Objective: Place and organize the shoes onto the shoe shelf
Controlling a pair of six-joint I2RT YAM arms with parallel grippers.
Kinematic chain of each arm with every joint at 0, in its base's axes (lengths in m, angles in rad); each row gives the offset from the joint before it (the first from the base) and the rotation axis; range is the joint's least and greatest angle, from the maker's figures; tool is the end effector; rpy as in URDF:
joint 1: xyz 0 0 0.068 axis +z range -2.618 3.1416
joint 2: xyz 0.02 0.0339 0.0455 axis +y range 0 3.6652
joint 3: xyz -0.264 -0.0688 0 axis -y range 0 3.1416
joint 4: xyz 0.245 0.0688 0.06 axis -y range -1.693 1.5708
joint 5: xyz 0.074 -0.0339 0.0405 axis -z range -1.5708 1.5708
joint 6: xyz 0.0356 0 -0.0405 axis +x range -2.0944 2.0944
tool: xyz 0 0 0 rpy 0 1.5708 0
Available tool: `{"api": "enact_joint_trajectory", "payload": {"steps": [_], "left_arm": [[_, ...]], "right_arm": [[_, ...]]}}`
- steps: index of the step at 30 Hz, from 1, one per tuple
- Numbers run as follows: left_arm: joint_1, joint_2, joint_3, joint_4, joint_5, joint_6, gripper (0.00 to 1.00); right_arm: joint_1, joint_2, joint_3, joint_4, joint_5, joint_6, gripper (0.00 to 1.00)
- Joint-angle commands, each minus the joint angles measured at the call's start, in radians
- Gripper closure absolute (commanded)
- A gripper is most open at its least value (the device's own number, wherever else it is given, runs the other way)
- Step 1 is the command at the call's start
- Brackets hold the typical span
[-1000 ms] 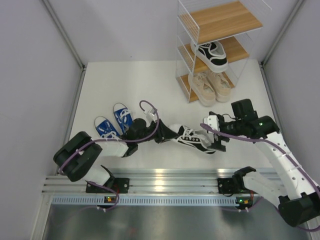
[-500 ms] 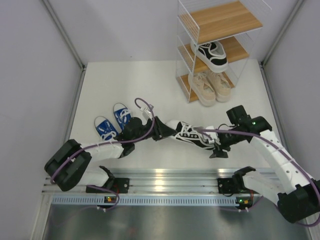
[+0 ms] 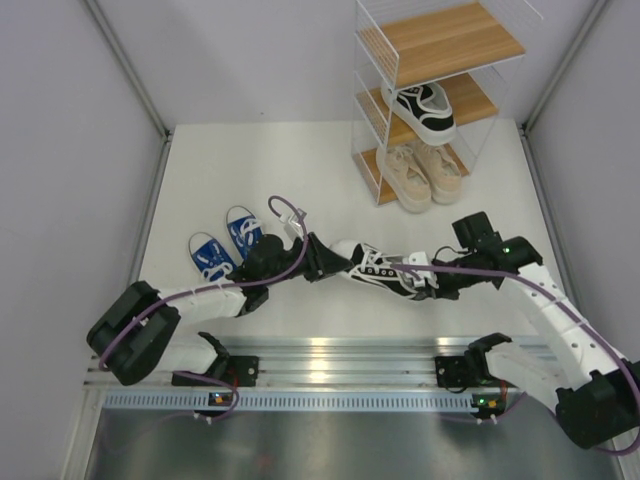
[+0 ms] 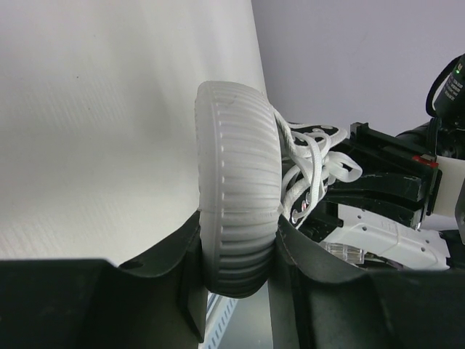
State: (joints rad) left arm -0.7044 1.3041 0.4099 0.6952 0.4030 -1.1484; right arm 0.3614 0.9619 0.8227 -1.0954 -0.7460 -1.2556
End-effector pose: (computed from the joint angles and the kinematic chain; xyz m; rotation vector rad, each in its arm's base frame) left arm 0.1855 -0.1759 0.1936 -0.1179 2.0908 -1.6049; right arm 0.1346 0.0767 0.2609 -1.8783 1.5692 0.6826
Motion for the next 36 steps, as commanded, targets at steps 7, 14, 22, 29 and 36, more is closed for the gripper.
{"api": "enact_joint_trajectory", "payload": {"steps": [7,14,22,29,36], "left_arm": [[0.014,-0.121,0.006,0.100,-0.033,0.027,0.34],[0.025,-0.336,0.069,-0.278,-0.211,0.277,0.16],[0.040,-0.546,0.095,-0.546,-0.331,0.460,0.09],[0.042,-0.601,0.063,-0.568,-0.337,0.469,0.08],[0.042,-0.620,0.047,-0.572,-0.329,0.480,0.08]], "right_arm": [[-0.006,-0.060,0.171,-0.115,0.083,-0.025,1.00],[-0.065,-0.083,0.357,-0.265,0.191,0.068,1.00],[-0.268,-0.108,0.562,-0.322,0.315,0.050,1.00],[-0.322,-0.020,0.772,-0.328,0.456,0.041,1.00],[-0.352,0.133,0.989,-0.313,0.517,0.031,1.00]]}}
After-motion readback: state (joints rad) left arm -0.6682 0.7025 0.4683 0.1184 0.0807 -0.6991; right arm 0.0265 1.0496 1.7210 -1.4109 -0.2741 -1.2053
